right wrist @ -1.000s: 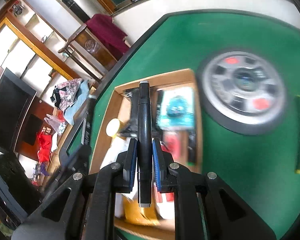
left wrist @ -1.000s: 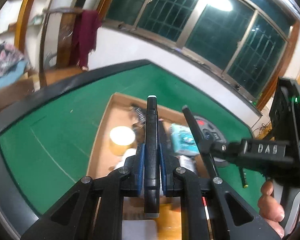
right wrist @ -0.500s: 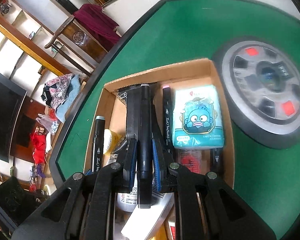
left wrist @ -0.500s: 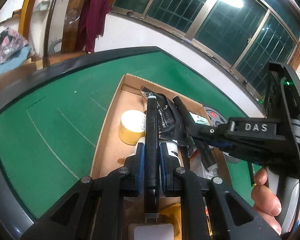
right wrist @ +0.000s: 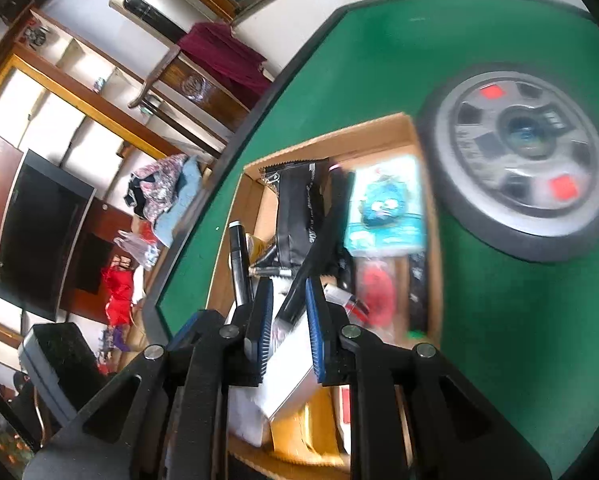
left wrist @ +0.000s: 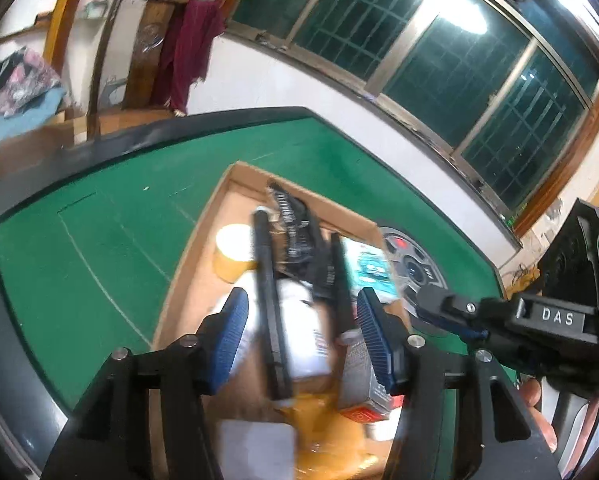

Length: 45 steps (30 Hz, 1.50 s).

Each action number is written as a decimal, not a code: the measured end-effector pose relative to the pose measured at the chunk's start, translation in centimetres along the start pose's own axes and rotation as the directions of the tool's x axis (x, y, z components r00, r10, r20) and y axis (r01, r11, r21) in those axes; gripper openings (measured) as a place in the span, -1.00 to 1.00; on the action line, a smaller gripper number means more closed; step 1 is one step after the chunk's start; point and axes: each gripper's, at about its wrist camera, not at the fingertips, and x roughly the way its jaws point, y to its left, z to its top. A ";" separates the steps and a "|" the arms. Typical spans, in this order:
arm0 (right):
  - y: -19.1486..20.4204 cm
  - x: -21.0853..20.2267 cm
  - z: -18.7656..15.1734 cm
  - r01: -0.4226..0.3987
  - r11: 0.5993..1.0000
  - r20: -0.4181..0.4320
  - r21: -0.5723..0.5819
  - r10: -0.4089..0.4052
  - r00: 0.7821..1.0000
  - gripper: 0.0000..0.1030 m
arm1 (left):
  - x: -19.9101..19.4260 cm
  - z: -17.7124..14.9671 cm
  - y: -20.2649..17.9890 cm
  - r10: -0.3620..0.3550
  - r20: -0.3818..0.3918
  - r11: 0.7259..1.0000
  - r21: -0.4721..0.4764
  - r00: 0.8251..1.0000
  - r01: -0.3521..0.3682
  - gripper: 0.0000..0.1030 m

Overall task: Organize objects
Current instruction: 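Carry both markers into the cardboard box and open both grippers, then grasp the yellow-capped black marker with the left gripper while the right grasps the white medicine box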

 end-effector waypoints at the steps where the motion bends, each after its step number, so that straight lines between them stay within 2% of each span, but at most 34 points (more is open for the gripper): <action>1: -0.4 -0.9 -0.2 -0.001 1.000 0.010 0.003 0.001 1.000 -0.70 | -0.1 -0.2 -0.7 0.001 0.001 1.000 0.013 1.000 -0.001 -0.02; 7: -5.4 -7.1 -1.6 0.035 0.999 0.072 0.041 -0.038 0.997 -0.70 | -0.1 -1.7 -6.0 -0.024 -0.027 0.993 0.119 0.999 0.027 -0.02; 11: -10.9 -12.0 -2.6 0.104 0.988 0.135 0.112 -0.119 0.984 -0.70 | 1.2 -3.5 -11.2 -0.060 -0.098 0.976 0.202 0.993 0.079 -0.02; 13: -14.0 -14.6 -2.7 0.111 0.978 0.176 0.177 -0.143 0.974 -0.53 | 2.8 -4.6 -14.8 -0.082 -0.164 0.964 0.239 0.983 0.120 -0.02; 16: -18.0 -18.6 -2.3 0.090 0.947 0.277 0.308 -0.180 0.944 -0.51 | 6.3 -5.7 -20.2 -0.109 -0.268 0.938 0.291 0.957 0.189 -0.02; 18: -19.5 -20.2 -2.1 0.125 0.929 0.321 0.347 -0.243 0.915 -0.45 | 8.4 -6.3 -22.9 -0.090 -0.307 0.927 0.323 0.947 0.193 -0.02; 20: -20.8 -21.2 -2.5 0.144 0.907 0.345 0.396 -0.293 0.892 -0.32 | 11.2 -7.1 -25.6 -0.030 -0.334 0.914 0.372 0.942 0.161 -0.03; 22: -21.6 -21.3 -2.4 0.120 0.899 0.346 0.420 -0.281 0.895 -0.31 | 13.6 -7.8 -27.2 0.022 -0.363 0.901 0.411 0.932 0.139 -0.03; 24: -22.0 -21.0 -2.2 0.091 0.898 0.343 0.430 -0.256 0.904 -0.31 | 15.1 -8.3 -28.2 0.049 -0.362 0.897 0.426 0.931 0.119 -0.03; 28: -21.7 -20.6 -2.3 0.093 0.899 0.337 0.428 -0.254 0.907 -0.31 | 17.8 -8.8 -29.3 0.110 -0.354 0.894 0.443 0.929 0.063 -0.03; 31: -22.4 -21.1 -2.7 0.090 0.899 0.334 0.428 -0.250 0.909 -0.31 | 18.6 -9.4 -29.9 0.095 -0.354 0.886 0.457 0.930 0.084 -0.08; 32: -22.6 -21.1 -2.7 0.091 0.900 0.333 0.427 -0.250 0.909 -0.31 | 18.7 -9.8 -30.1 0.103 -0.344 0.878 0.473 0.933 0.077 -0.36; 33: -22.7 -21.0 -2.6 0.097 0.899 0.329 0.427 -0.254 0.909 -0.31 | 18.7 -10.3 -30.3 0.109 -0.338 0.863 0.499 0.935 0.080 -0.73; 34: -22.8 -21.2 -2.8 0.099 0.899 0.329 0.427 -0.257 0.909 -0.31 | 18.5 -10.6 -30.2 0.126 -0.296 0.842 0.537 0.947 0.056 -0.78; 35: -23.0 -21.3 -2.9 0.102 0.897 0.330 0.430 -0.261 0.907 -0.31 | 18.3 -11.0 -30.0 0.133 -0.282 0.830 0.556 0.950 0.048 -0.78; 38: -23.4 -21.4 -2.9 0.125 0.892 0.328 0.434 -0.286 0.900 -0.31 | 16.9 -11.3 -28.6 0.131 -0.250 0.827 0.561 0.959 0.033 -0.78; 40: -23.6 -21.5 -2.7 0.137 0.888 0.339 0.438 -0.305 0.890 -0.15 | 16.4 -11.2 -27.3 0.141 -0.222 0.814 0.581 0.965 0.015 -0.78; 42: -23.6 -21.5 -2.1 0.138 0.889 0.353 0.437 -0.310 0.883 -0.08 | 16.3 -10.7 -26.2 0.169 -0.188 0.802 0.597 0.967 -0.024 -0.78; 45: -22.9 -20.5 -0.4 0.168 0.893 0.338 0.417 -0.325 0.883 0.01 | 16.9 -9.6 -25.5 0.181 -0.178 0.818 0.573 0.967 -0.048 -0.78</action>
